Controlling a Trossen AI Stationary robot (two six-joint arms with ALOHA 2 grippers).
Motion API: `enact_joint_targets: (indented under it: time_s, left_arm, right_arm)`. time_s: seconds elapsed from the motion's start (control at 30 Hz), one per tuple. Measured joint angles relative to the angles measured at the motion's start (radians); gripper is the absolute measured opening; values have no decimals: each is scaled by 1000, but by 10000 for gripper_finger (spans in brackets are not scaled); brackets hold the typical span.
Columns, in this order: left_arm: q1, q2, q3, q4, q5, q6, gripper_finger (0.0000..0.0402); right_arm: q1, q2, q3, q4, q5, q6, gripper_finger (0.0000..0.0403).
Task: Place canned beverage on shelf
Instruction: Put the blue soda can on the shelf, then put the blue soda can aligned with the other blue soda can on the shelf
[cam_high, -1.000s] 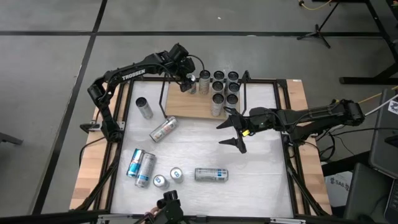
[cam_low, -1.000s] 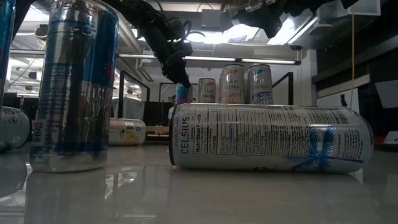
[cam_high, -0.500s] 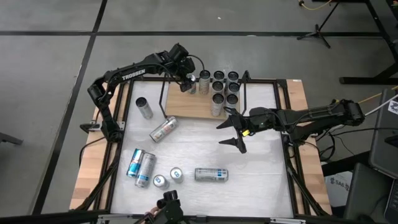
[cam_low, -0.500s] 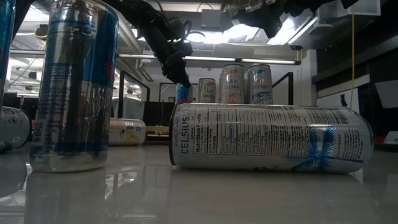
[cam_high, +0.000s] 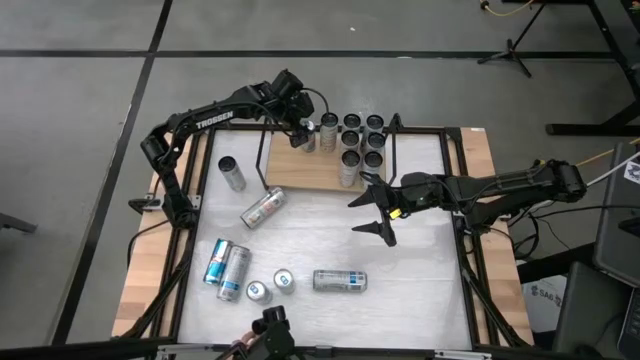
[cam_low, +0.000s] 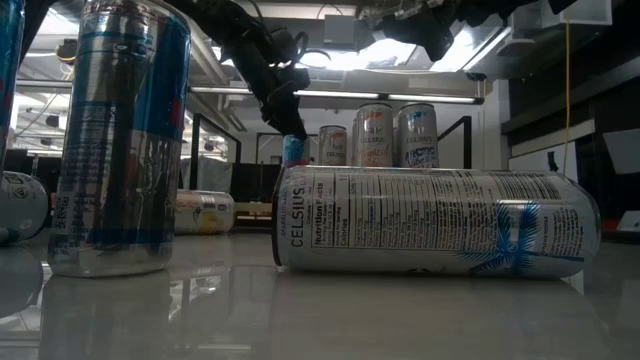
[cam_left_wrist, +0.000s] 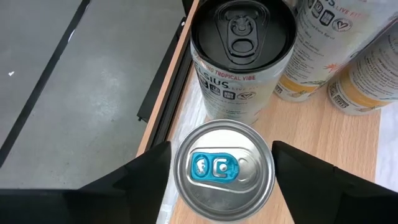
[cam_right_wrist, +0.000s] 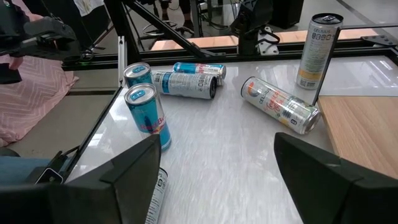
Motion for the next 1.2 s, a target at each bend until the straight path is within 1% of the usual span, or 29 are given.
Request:
enact_joint_targets:
  time_s: [0.2,0.33,0.47,0.63,1.0,1.2]
  left_arm:
    - [0,0,0,-1,0,0,315]
    - [0,0,0,5,-6,0,332]
    - [0,0,0,6,-43,-3,334]
    - [-3,-7,0,5,-47,-3,335]
    - [-40,-107,0,-14,-51,-5,335]
    - [-87,-176,0,-79,-53,-18,335]
  right_arm:
    - [0,0,0,0,-1,0,303]
    - [0,0,0,0,-1,0,303]
    - [0,0,0,0,-1,0,303]
    - [0,0,0,-1,-2,0,303]
    - [0,0,0,-2,-2,0,303]
    - [0,0,0,-2,-2,0,303]
